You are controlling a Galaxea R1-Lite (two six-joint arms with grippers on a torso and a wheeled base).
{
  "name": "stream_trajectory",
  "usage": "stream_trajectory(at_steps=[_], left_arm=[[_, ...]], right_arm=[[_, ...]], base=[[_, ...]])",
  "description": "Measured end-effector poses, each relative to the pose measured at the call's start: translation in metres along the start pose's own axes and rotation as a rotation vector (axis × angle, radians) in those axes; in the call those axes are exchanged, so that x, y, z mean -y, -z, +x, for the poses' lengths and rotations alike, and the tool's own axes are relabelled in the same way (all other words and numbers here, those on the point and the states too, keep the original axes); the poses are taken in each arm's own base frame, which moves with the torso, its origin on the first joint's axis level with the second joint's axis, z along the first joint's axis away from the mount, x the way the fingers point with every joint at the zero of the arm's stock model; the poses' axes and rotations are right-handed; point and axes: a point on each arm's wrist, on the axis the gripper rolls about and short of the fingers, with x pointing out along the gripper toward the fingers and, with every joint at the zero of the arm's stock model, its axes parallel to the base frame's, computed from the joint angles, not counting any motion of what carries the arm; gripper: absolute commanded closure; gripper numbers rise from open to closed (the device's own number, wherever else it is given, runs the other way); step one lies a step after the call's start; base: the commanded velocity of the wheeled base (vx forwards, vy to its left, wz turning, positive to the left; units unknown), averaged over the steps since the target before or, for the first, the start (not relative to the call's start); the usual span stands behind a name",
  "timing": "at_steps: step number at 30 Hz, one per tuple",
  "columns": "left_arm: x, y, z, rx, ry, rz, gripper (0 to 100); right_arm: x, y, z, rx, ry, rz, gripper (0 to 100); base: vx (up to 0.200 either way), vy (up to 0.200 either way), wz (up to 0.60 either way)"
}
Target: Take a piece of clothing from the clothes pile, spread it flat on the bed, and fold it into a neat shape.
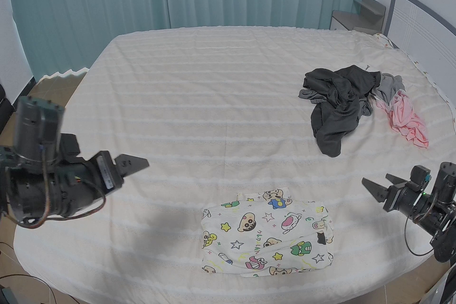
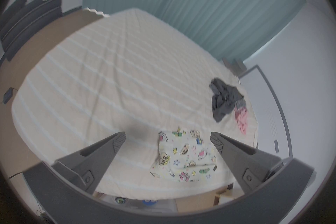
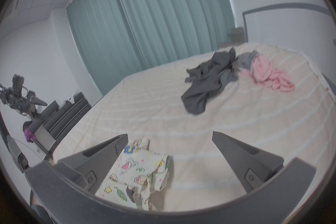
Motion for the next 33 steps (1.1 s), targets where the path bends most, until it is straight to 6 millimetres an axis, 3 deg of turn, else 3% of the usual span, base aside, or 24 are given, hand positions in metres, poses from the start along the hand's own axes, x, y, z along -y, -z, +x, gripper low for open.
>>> stream_trajectory(at_steps=[6,11,21,28,33], left_arm=[[-0.013,-0.003,-0.05,0.179,-0.045,-0.022,0],[-0.03,-0.001,-0.081,0.3,-0.115,0.006,0],[-0.081,0.022,-0.131,0.522,-0.348,0.115,0],[-0.115,0.063,-0.159,0.685,-0.526,0.185,0],[-0.134,0.097,-0.158,0.776,-0.582,0.232,0]], right_arm=[[-0.006,-0.024,-0.035,0.112,0.034,-0.014,0],[-0.014,-0.026,-0.068,0.097,0.052,-0.012,0],[-0.025,0.005,-0.135,-0.033,0.093,0.003,0],[-0.032,0.029,-0.175,0.034,0.077,-0.116,0],[-0.035,0.048,-0.197,0.114,0.07,-0.193,0]], base=[[0.0,0.0,0.0],[0.0,0.0,0.0],[0.0,0.0,0.0],[0.0,0.0,0.0],[0.0,0.0,0.0]])
